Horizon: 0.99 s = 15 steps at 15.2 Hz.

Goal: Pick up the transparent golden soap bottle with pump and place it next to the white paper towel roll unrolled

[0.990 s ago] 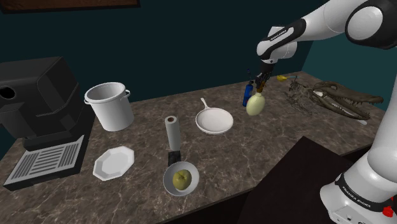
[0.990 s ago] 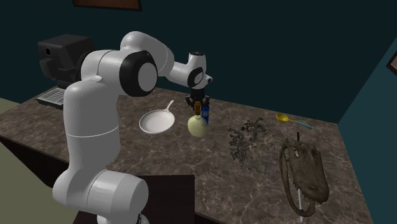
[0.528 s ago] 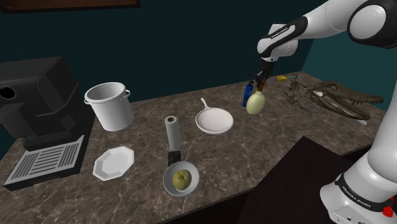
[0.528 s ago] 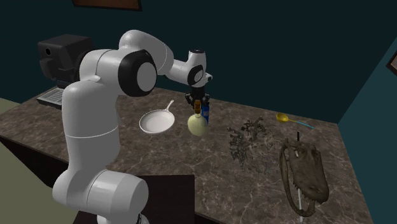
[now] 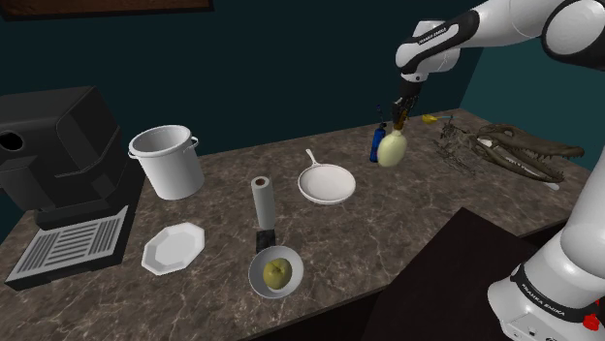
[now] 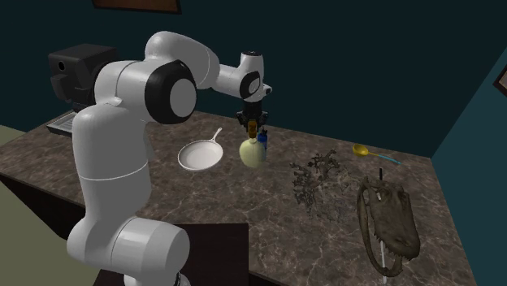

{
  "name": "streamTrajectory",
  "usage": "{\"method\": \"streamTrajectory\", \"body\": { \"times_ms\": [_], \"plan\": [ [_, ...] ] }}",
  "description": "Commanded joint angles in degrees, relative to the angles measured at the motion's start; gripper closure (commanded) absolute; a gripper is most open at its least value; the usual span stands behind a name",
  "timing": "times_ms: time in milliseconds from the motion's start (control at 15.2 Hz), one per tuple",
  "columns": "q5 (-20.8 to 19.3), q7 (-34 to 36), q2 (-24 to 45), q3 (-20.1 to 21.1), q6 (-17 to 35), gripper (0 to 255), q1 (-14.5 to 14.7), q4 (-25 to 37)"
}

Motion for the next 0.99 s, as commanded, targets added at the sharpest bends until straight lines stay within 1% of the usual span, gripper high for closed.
{"method": "streamTrajectory", "body": {
  "times_ms": [0,924],
  "plan": [
    [-0.31,0.21,-0.76,-0.11,-1.25,255,0.08,0.55],
    [-1.71,1.32,-3.92,-0.54,-10.98,255,0.25,7.28]
  ]
}}
